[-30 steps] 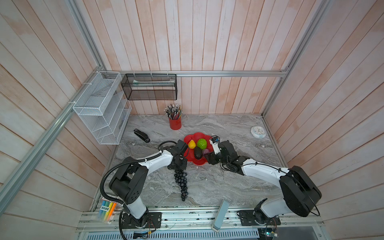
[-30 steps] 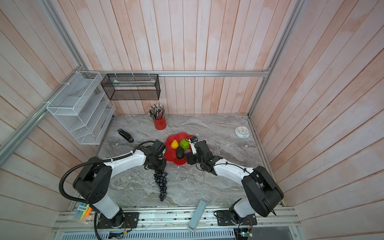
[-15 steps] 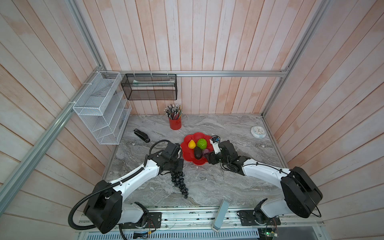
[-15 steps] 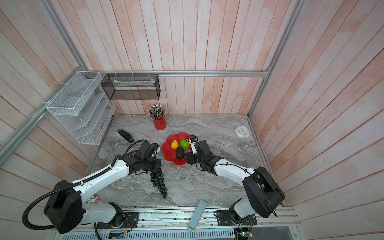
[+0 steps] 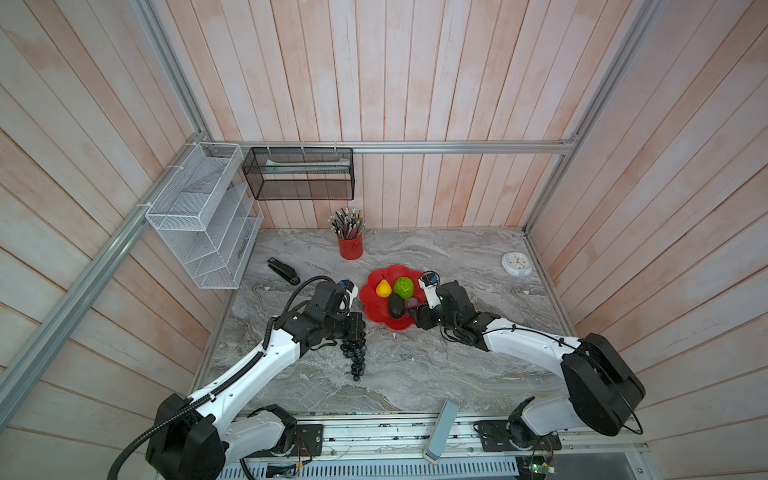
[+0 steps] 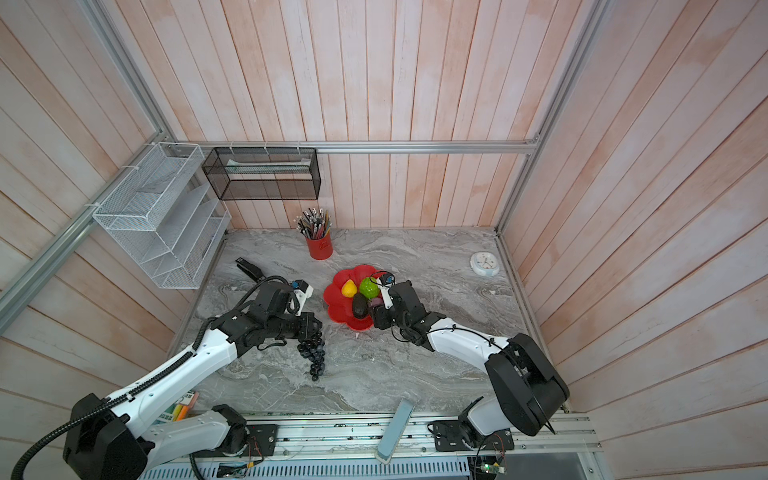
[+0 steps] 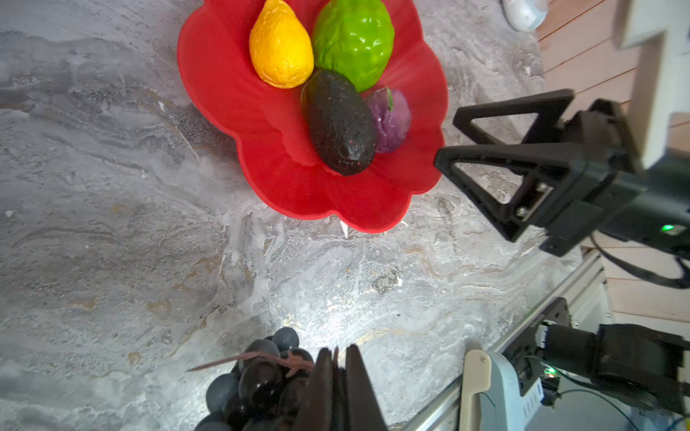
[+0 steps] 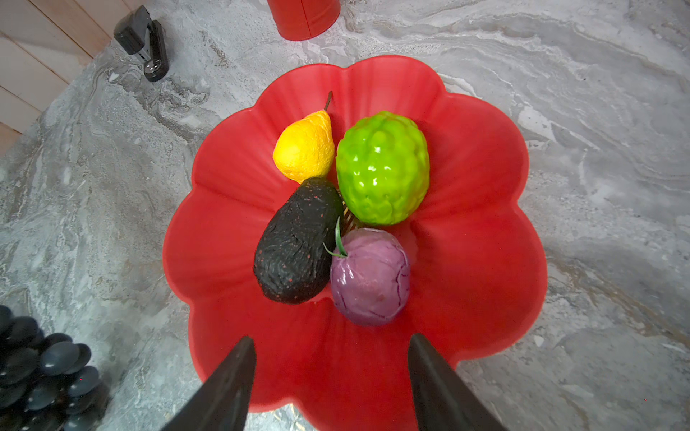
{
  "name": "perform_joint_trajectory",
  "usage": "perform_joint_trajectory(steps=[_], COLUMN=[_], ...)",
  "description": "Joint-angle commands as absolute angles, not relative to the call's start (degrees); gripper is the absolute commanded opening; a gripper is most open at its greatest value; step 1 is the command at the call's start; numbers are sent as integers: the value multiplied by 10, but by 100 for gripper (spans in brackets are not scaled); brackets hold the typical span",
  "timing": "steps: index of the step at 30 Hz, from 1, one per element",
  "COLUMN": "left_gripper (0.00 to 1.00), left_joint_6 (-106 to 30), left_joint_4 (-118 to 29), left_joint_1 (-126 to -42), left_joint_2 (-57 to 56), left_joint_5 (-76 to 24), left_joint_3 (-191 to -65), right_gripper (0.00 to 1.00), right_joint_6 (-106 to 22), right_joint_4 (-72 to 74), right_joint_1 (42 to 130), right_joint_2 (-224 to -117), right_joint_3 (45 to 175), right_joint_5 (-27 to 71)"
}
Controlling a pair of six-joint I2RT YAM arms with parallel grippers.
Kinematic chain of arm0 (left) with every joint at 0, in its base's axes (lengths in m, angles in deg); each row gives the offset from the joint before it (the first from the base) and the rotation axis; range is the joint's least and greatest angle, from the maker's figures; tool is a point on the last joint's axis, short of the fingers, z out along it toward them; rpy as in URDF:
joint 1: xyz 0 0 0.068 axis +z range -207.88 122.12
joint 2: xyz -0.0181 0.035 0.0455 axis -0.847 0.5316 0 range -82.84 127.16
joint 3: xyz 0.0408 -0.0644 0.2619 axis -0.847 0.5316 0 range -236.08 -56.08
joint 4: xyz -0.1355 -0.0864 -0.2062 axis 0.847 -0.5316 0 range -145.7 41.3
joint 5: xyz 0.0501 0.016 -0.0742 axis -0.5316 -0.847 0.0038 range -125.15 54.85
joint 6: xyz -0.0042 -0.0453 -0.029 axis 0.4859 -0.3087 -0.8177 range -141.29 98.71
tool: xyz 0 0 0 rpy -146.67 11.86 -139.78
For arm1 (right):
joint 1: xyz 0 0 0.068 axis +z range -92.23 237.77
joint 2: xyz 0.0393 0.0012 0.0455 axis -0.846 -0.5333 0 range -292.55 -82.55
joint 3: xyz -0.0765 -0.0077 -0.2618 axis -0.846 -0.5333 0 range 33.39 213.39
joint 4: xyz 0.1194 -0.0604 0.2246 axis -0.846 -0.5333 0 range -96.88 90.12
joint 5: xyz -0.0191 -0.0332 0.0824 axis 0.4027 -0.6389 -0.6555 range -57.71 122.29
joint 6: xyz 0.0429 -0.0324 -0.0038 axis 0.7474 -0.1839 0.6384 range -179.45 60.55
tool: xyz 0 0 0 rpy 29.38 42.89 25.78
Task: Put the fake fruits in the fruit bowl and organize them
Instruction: 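Lift the grapes with the left gripper and swing them over the bowl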
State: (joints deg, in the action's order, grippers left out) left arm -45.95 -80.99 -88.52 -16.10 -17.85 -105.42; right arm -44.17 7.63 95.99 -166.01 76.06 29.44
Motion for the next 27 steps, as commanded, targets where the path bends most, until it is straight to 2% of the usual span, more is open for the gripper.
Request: perform_joint_trajectory(steps=[1,7,13,16,27], left_gripper=[3,3,3,3,3], left_joint_6=[-460,-477,-500,-517,-586], left_joint_4=[-789,-745,-714,-676,-513], left_joint_1=[-879,-878,-878,-878,-879], left_joint_2=[-163,-141,-98,-63,102], left_joint_5=[-141,-107,-48,-11,76], left_joint_3=[-1067,-1079,-1156,-1196,-1315], right_gripper=[65,65,67,67,67], right_joint_6=[-437,-438,-421,-402,-427], right_joint_4=[76,71,60,68,55], right_joint_1=[964,965,951,917,852], right_joint_2=[-1651,-1645,-1610,-1582,-1522], right_joint_3=[769,768,771,765,742], right_joint_5=[300,305,312,277,289])
